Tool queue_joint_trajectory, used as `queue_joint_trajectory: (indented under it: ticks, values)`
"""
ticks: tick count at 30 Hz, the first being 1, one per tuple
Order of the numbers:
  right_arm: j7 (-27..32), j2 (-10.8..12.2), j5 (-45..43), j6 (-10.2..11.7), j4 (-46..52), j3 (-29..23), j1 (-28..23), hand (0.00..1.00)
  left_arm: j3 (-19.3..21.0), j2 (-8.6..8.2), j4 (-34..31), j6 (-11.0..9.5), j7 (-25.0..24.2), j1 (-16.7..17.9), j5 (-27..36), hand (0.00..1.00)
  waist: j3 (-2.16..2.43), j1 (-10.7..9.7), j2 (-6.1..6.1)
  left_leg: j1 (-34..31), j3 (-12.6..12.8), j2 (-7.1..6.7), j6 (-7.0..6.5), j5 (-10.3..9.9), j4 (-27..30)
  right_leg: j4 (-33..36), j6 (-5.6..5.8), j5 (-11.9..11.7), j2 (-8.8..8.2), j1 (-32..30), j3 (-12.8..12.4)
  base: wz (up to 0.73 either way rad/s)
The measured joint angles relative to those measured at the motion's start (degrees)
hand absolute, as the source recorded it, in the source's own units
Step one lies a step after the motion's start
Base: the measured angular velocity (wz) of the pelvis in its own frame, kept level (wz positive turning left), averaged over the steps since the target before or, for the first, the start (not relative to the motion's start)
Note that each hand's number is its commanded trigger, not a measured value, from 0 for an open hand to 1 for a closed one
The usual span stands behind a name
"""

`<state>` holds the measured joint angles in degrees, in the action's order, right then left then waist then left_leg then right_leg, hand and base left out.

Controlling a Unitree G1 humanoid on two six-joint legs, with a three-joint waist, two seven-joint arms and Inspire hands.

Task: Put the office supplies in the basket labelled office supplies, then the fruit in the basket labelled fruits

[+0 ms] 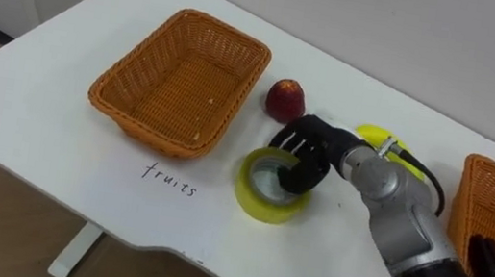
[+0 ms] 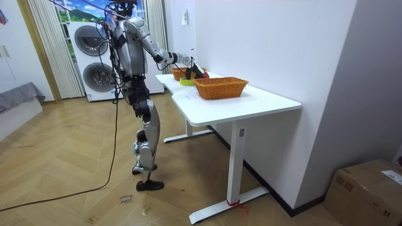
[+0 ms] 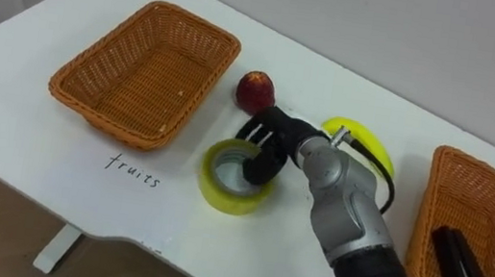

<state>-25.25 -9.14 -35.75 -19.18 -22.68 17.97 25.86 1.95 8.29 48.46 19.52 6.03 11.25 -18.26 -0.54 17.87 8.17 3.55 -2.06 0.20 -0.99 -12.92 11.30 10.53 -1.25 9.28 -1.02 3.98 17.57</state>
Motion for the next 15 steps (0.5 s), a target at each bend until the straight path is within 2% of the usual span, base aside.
queue_joint_trajectory:
  ticks: [9,15]
  values:
    - [-0.7,0.01,-0.31,-0.24,-0.14,0.17,-0.29,1.0,0.02,0.3,1.85,-1.23,0.07,-0.67,0.18,0.0,-0.02,-0.13,-0.03,0.17,0.01,-0.01,-0.01,0.01,0.07,-0.11,0.0,0.0,0.01,0.22,-0.17,0.0]
    - [-0.7,0.01,-0.16,-0.29,0.08,0.44,-0.41,1.0,-0.48,0.32,2.87,-1.24,0.43,-0.73,0.25,0.0,-0.06,-0.22,-0.08,0.08,0.01,0.0,0.04,0.02,-0.1,-0.12,0.0,0.0,0.05,0.27,-0.16,0.0]
